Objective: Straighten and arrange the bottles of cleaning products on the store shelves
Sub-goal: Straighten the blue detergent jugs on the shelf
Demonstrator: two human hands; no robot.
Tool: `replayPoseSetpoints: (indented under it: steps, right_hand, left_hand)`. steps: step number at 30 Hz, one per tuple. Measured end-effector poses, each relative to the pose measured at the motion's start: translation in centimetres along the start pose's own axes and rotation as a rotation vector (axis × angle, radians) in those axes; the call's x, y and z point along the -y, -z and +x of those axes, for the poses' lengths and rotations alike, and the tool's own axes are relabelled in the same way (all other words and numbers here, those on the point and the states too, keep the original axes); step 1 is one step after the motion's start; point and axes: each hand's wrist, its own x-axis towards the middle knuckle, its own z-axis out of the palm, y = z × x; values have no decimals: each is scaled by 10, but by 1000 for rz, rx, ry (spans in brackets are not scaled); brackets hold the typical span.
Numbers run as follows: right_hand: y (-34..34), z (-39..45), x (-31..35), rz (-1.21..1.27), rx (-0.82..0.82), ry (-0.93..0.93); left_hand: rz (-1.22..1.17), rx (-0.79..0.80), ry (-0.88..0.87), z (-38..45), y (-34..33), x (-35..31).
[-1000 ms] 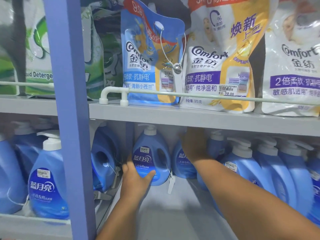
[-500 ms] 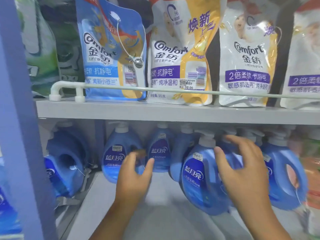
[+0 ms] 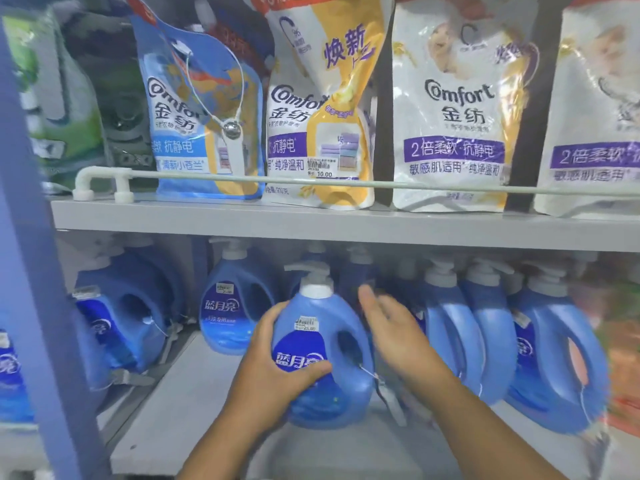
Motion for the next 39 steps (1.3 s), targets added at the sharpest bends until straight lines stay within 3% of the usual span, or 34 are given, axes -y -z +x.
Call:
replayPoseSetpoints:
  steps: [1,3,7,8,11,14,22,27,39]
  right_hand:
    - [2,19,0,-7,-98,-23]
    - [-1,58,-1,-140,-141,-78]
    - [-11,93,-7,-226,12,-238]
    - [-10,95,-7,-261,57,-232]
    - [-12,107,-23,-475,-64,-160]
    - [-32,83,-13,-623,-43,-96]
    - [-82,71,-5,-412,-94,-115]
    - [-91,79,-4,-420,-113,-159]
    - [-90,84,-16,-362,-127,-117]
  left_hand:
    - [13,-36,-5,-3,10,0]
    - [55,-93,-18,-6,30,2]
    - [105,-126,-8,-5,67,7]
    - [113,-126,-9,-5,75,6]
    - [141,-118,-25,-6,92,5]
    - [147,-128,-2,-4,103,12]
    - [199,-220,-9,16,110,34]
    - [270,-308,42,32,102,46]
    - [187,-242,103,39,99,60]
